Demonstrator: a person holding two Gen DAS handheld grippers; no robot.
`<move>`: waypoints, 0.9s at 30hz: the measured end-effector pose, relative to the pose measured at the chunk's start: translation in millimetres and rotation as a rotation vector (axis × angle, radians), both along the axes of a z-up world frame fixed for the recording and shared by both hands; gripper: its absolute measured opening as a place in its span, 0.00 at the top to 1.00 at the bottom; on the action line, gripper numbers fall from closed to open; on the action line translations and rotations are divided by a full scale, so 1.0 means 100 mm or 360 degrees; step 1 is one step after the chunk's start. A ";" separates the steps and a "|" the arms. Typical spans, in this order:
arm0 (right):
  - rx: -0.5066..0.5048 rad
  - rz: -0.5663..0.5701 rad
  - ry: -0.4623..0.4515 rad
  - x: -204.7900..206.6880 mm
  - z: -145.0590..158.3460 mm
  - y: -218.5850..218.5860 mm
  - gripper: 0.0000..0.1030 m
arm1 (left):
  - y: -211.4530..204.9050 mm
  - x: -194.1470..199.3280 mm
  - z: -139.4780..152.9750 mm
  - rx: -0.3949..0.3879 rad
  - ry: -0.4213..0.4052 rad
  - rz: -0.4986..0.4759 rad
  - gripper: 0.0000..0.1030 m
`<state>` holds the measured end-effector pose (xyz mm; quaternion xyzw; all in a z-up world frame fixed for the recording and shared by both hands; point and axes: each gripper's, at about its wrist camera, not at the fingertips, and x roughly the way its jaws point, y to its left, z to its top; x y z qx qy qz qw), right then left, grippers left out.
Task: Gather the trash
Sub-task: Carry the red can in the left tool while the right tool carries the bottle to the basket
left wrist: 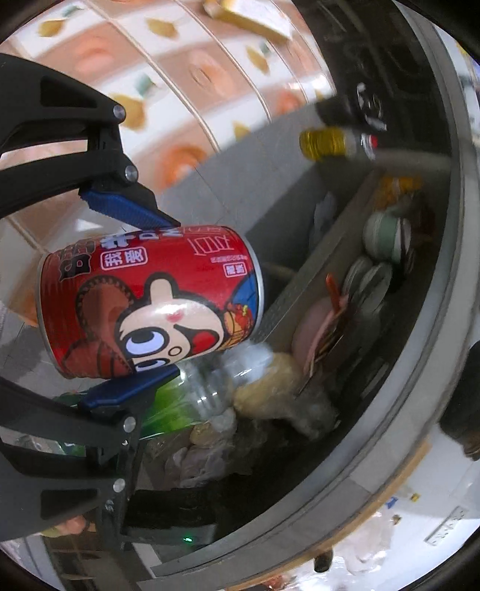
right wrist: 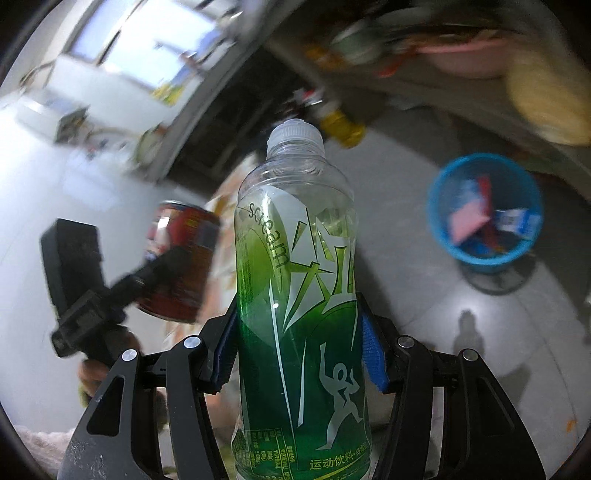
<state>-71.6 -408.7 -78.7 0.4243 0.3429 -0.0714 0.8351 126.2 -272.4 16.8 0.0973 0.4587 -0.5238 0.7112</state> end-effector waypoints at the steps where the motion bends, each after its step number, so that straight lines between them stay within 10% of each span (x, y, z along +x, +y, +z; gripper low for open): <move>1: 0.0001 -0.0062 0.0028 -0.08 -0.07 -0.09 0.48 | -0.13 0.02 -0.03 0.0016 0.0006 -0.0027 0.33; 18: 0.0294 -0.0423 0.0336 0.24 -1.45 -1.26 0.48 | -2.41 0.60 -1.92 0.0708 0.0421 -0.0168 0.33; 27: 0.0187 -0.0499 0.0487 0.84 -1.67 -1.68 0.44 | -3.03 0.75 -2.56 0.0801 0.0460 -0.0059 0.32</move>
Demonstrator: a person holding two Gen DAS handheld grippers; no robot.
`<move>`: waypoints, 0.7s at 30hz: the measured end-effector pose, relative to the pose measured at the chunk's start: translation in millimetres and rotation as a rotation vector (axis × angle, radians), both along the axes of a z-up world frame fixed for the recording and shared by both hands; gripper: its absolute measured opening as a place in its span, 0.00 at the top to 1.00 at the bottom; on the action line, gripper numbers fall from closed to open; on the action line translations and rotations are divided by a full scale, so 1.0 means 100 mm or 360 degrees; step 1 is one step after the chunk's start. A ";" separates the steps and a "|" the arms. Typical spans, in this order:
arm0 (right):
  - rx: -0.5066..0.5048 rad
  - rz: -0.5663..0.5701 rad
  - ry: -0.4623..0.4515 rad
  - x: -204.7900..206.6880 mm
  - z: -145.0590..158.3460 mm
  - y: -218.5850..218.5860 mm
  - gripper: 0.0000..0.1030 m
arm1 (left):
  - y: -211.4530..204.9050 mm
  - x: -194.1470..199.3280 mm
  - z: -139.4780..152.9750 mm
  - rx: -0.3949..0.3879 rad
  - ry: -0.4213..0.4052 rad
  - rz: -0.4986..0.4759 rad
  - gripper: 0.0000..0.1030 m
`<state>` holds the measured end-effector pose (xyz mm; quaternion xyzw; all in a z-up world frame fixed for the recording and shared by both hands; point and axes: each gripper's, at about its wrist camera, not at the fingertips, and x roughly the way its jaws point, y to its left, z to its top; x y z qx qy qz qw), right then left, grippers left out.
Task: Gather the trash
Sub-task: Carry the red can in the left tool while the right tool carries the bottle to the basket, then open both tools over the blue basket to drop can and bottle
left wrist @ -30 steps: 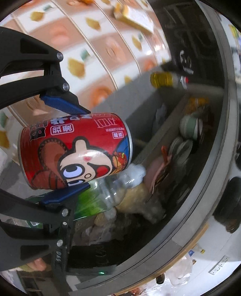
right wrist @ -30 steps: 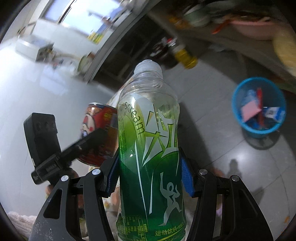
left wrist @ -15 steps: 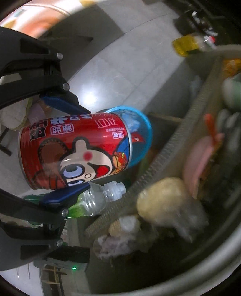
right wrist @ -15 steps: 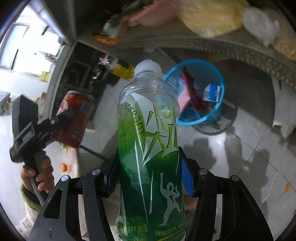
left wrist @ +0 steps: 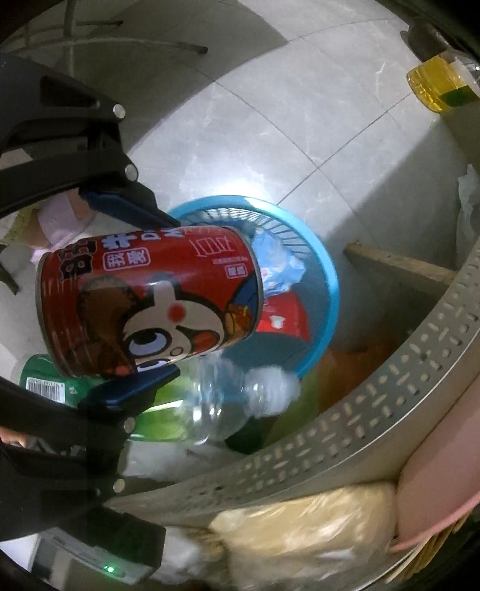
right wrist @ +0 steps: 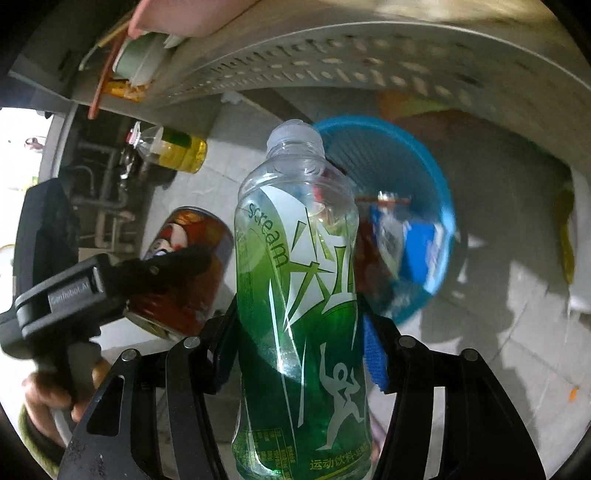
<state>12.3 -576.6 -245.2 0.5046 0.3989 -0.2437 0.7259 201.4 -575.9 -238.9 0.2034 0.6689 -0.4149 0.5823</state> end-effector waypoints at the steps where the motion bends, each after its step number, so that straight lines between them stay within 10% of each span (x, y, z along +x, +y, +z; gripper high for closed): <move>1: -0.0047 -0.0007 0.0024 0.04 0.01 -0.01 0.41 | 0.00 0.01 0.00 -0.0009 0.0015 0.0021 0.30; 21: -0.0502 0.0068 0.0024 -0.56 0.49 0.91 0.37 | 0.99 -0.22 1.59 -0.0500 -0.0092 -0.0067 0.21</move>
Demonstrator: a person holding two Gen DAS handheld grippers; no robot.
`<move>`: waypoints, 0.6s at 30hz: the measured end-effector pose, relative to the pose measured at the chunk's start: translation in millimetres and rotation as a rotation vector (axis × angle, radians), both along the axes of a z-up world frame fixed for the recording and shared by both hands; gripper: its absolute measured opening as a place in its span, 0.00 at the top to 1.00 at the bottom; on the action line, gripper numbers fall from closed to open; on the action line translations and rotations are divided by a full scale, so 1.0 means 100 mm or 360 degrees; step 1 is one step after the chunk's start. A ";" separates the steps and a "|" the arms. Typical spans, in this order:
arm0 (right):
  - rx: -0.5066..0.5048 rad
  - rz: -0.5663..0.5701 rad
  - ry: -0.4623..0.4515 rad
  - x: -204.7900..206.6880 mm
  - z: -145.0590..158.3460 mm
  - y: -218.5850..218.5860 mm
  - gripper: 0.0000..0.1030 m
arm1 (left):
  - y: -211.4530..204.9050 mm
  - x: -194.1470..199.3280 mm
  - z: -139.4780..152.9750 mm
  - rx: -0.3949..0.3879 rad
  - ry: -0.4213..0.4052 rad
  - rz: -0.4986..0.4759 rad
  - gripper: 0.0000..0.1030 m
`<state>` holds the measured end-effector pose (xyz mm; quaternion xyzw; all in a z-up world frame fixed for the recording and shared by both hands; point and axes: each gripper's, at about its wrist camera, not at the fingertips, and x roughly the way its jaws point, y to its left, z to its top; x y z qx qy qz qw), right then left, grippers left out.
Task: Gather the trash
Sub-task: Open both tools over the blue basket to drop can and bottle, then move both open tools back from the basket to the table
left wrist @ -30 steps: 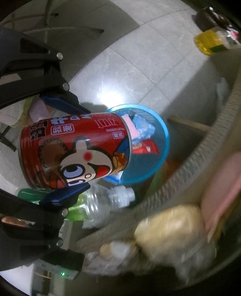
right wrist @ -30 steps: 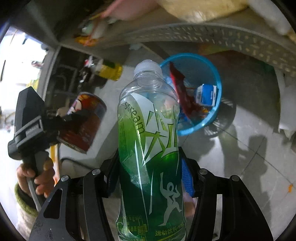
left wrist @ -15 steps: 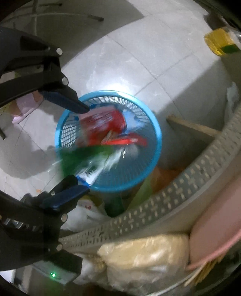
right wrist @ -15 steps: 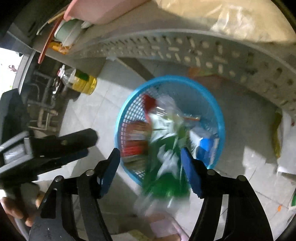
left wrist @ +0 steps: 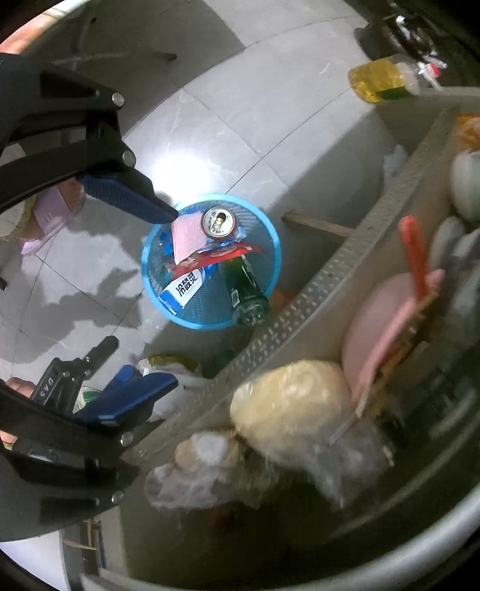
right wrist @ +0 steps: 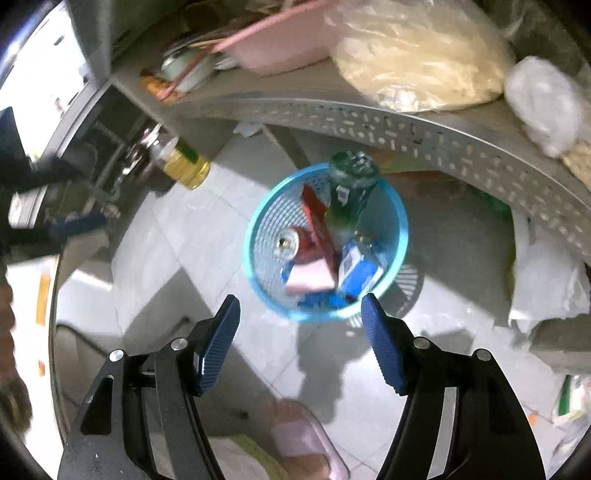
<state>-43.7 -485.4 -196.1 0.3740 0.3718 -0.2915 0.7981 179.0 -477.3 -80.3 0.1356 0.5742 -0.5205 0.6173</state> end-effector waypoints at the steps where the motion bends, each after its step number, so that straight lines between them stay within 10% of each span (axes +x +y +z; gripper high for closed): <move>1: -0.0014 0.0024 0.0009 -0.03 0.03 0.09 0.36 | 0.16 -0.01 0.12 -0.0041 -0.0007 0.0015 0.20; 18: -0.0603 0.0348 -0.0119 0.21 1.35 1.15 0.08 | 3.01 -0.03 1.06 -0.0555 -0.0376 0.0593 0.05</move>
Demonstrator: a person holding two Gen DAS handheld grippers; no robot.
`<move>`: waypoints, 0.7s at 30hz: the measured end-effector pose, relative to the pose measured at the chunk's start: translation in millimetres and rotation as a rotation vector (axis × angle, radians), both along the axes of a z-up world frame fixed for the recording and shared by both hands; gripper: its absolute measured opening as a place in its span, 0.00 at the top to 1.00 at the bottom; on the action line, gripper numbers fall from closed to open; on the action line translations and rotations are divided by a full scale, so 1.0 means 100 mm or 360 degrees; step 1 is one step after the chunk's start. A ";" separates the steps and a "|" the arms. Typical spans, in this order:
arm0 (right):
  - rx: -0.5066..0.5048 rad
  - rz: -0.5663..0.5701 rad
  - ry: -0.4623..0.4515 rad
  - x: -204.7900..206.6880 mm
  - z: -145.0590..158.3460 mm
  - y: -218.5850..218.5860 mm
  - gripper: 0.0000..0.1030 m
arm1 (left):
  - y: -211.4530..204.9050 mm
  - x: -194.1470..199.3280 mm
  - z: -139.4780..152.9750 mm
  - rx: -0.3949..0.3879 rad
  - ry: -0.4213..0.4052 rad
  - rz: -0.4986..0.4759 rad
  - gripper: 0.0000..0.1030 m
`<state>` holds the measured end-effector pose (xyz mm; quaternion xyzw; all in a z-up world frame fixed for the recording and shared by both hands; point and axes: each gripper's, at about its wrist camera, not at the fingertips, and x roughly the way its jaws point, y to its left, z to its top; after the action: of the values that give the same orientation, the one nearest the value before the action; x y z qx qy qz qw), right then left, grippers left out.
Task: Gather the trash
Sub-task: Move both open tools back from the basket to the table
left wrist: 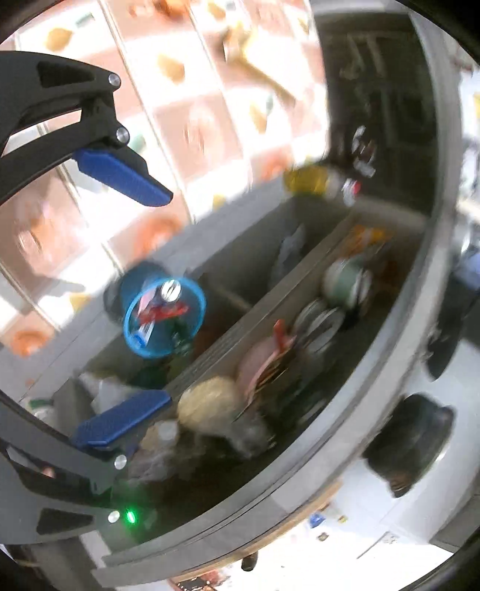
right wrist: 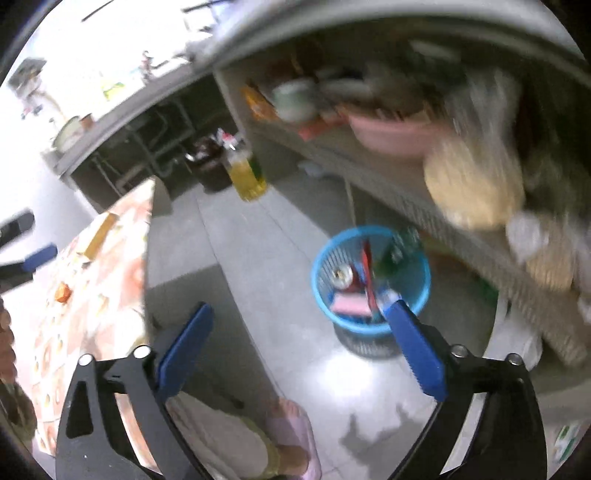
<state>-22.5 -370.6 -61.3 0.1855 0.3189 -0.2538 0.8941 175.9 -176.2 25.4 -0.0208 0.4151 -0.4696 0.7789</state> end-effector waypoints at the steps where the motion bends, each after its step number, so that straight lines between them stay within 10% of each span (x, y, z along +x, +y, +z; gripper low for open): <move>1: -0.0042 0.0021 0.0001 0.05 0.05 0.07 0.08 | 0.13 0.00 0.01 -0.0010 -0.0022 0.0034 0.05; 11: -0.0328 0.0270 0.0045 0.78 0.40 0.87 0.08 | 1.28 -0.08 -0.05 0.0104 -0.0425 0.0482 0.05; 21: -0.0599 0.0516 0.0056 1.26 0.51 1.67 0.08 | 1.89 0.05 -0.26 0.0052 -0.0317 0.0583 0.05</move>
<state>103.6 -204.1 -10.4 -0.0422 0.3071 -0.1651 0.9363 180.9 13.0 -1.1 -0.0368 0.3330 -0.3129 0.8887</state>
